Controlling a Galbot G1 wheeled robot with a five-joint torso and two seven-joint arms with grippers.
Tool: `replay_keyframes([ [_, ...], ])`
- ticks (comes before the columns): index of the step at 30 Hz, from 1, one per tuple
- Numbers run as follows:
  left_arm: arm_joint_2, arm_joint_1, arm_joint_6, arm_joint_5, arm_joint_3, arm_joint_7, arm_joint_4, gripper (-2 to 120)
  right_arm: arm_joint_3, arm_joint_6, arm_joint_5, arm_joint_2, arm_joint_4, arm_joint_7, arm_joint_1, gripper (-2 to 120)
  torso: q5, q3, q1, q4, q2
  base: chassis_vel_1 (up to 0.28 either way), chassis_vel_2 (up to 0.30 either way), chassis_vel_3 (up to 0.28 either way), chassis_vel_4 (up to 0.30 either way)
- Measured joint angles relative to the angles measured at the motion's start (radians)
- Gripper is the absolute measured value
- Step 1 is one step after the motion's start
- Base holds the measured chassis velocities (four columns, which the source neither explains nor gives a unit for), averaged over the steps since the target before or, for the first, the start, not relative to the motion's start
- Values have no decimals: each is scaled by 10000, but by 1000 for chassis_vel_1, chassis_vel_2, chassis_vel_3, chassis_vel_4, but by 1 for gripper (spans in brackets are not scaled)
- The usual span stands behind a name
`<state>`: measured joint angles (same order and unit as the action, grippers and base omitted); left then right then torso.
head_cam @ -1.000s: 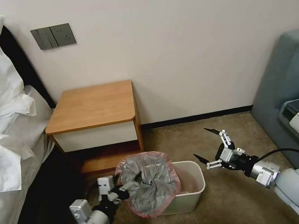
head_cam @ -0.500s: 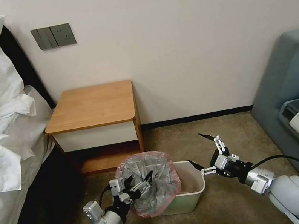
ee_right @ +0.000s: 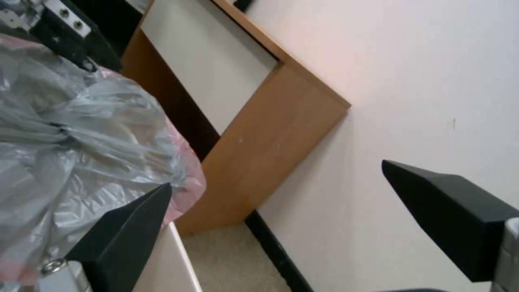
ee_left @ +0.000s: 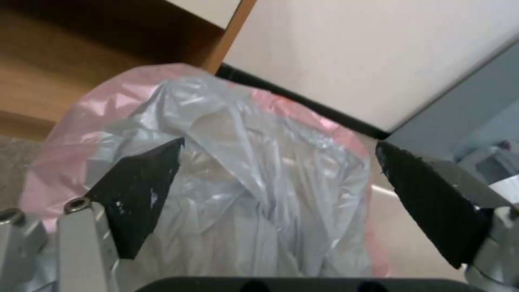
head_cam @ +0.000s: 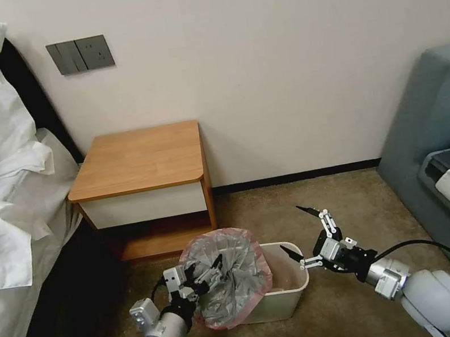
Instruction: Pick up the garbage bag from the table and place it over the trash can.
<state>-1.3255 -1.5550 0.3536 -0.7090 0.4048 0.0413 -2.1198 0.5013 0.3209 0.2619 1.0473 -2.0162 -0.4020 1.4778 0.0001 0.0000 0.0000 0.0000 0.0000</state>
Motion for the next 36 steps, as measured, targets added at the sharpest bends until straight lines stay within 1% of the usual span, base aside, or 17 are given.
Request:
replay_keyframes([
  [2,-18,8,339,631,-4,219,30,88,-12,9,18,36,1,-6,6,100,-1,0,0,0,0,0,0,0,0],
  [3,-18,8,339,631,-4,219,30,88,-12,9,18,36,1,-6,6,100,-1,0,0,0,0,0,0,0,0],
  [4,-18,17,439,965,-6,261,97,87,-11,17,19,48,1,-6,15,100,-1,0,0,0,0,0,0,0,0],
  [6,-10,35,698,1174,-5,261,116,88,0,32,19,49,-1,-7,50,100,-1,0,0,0,0,0,0,0,0],
  [7,-10,35,698,1174,-5,261,116,88,0,32,19,49,-1,-7,50,100,-1,0,0,0,0,0,0,0,0],
  [8,-12,60,900,1207,-4,247,117,88,12,48,20,43,0,-7,73,100,-1,0,0,0,0,0,0,0,0],
  [10,-52,123,1203,1170,1,238,115,91,19,67,18,26,-1,-7,86,100,-1,0,0,-1,0,0,0,0,0],
  [11,-52,123,1203,1170,1,238,115,91,19,67,18,26,-1,-7,86,100,-1,0,0,-1,0,0,0,0,0],
  [12,-109,141,1433,1074,21,237,102,94,6,69,12,9,0,-6,74,100,-1,0,0,-1,0,0,0,0,0],
  [14,-228,129,1726,898,70,241,54,97,-73,68,-11,-55,3,-6,-14,100,0,0,0,-1,0,0,0,0,0],
  [17,-419,96,1929,731,148,272,19,97,-162,69,-46,-160,51,-5,-136,100,-1,0,0,1,0,0,0,0,0],
  [22,-675,210,2023,673,412,282,40,95,-216,159,-111,-308,135,-5,-224,100,0,0,0,2,0,0,0,0,0],
  [29,-733,505,2333,445,607,270,270,93,-180,291,-119,-259,142,-5,-116,100,-1,0,0,0,0,0,0,0,0],
  [31,-765,612,2475,401,638,241,352,92,-180,309,-118,-230,143,-5,-110,100,-1,0,0,0,0,0,0,0,0],
  [33,-800,760,2747,286,672,157,424,92,-182,319,-116,-203,142,-5,-104,100,-1,0,0,0,0,0,0,0,0],
  [34,-807,877,2998,238,688,31,473,91,-183,329,-114,-187,140,-5,-92,100,-1,0,0,0,0,0,0,0,0],
  [36,-806,930,3077,233,692,-28,500,91,-183,336,-111,-181,138,-5,-81,100,-1,0,0,0,0,0,0,0,0],
])
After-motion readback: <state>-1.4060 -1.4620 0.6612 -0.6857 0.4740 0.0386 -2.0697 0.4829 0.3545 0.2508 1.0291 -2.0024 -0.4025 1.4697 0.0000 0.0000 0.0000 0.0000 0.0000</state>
